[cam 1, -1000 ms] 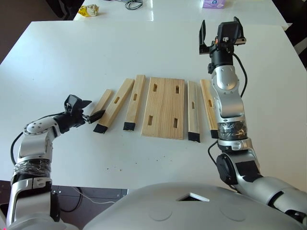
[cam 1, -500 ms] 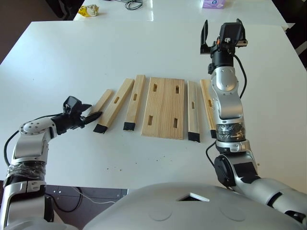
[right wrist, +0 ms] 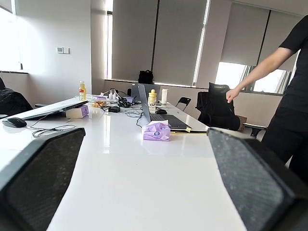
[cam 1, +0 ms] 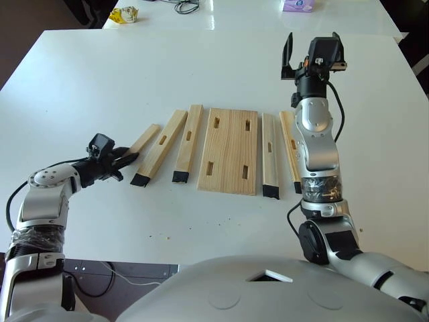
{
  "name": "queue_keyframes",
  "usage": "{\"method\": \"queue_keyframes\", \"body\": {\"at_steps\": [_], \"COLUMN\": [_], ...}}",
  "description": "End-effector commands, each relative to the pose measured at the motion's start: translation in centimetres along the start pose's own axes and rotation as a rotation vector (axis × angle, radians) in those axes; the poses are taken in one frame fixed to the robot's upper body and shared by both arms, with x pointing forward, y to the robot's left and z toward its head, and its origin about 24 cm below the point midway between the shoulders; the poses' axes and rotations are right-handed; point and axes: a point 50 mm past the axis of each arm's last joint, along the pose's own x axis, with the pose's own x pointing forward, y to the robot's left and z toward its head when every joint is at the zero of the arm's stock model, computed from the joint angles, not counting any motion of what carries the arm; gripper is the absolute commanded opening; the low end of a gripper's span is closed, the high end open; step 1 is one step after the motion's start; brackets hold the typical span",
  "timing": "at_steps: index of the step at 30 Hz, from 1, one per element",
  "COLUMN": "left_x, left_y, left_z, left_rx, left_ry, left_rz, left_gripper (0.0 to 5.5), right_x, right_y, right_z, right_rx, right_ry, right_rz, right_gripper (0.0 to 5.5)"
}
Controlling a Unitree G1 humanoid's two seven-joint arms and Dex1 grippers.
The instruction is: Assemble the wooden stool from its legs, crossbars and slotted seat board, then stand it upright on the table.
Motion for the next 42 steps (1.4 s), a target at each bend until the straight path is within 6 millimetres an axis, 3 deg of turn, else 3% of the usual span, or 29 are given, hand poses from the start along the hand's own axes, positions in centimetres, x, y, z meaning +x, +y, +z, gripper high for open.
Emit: {"method": "queue_keyframes", "body": {"at_steps": [1, 4, 7, 9, 12, 15, 19, 23, 32, 42], "left_x": [0.8, 0.9, 0.0, -0.8, -1.4, -1.4, -1.4, -1.0, -1.0, -0.3], "left_y": [-0.4, 0.1, 0.0, -1.0, -3.0, -5.1, -7.3, -8.6, -11.3, -12.3], "left_z": [0.5, 4.5, 9.5, 12.6, 16.0, 17.8, 19.0, 19.2, 19.5, 18.9], "left_rx": [-0.095, -0.138, -0.164, -0.180, -0.171, -0.166, -0.183, -0.190, -0.039, 0.067], "left_ry": [-0.060, -0.260, -0.563, -0.733, -0.897, -0.979, -1.054, -1.055, -0.959, -0.857], "left_rz": [0.049, 0.090, 0.052, -0.021, -0.169, -0.325, -0.518, -0.629, -0.863, -0.911], "left_gripper": [1.31, 1.31, 1.31, 1.31, 1.31, 1.31, 1.31, 1.31, 1.31, 1.31], "right_x": [0.0, 0.6, 1.5, 1.7, 2.4, 2.9, 1.5, 0.0, 0.2, -1.5], "right_y": [0.0, 0.0, 0.7, 1.3, 0.9, 0.4, 0.1, -0.8, -0.6, 0.3], "right_z": [0.0, 0.4, 0.4, 1.0, 3.0, 5.0, 7.4, 8.5, 9.5, 9.6], "right_rx": [0.001, -0.011, 0.075, 0.188, 0.352, 0.501, 0.562, 0.588, 0.647, 0.682], "right_ry": [0.002, -0.016, 0.031, 0.053, 0.042, 0.043, 0.022, 0.017, 0.099, 0.161], "right_rz": [0.000, 0.047, 0.258, 0.461, 0.627, 0.785, 1.123, 1.388, 1.562, 1.709], "right_gripper": [4.67, 4.67, 4.67, 4.67, 4.67, 4.67, 4.67, 4.67, 4.67, 4.67]}}
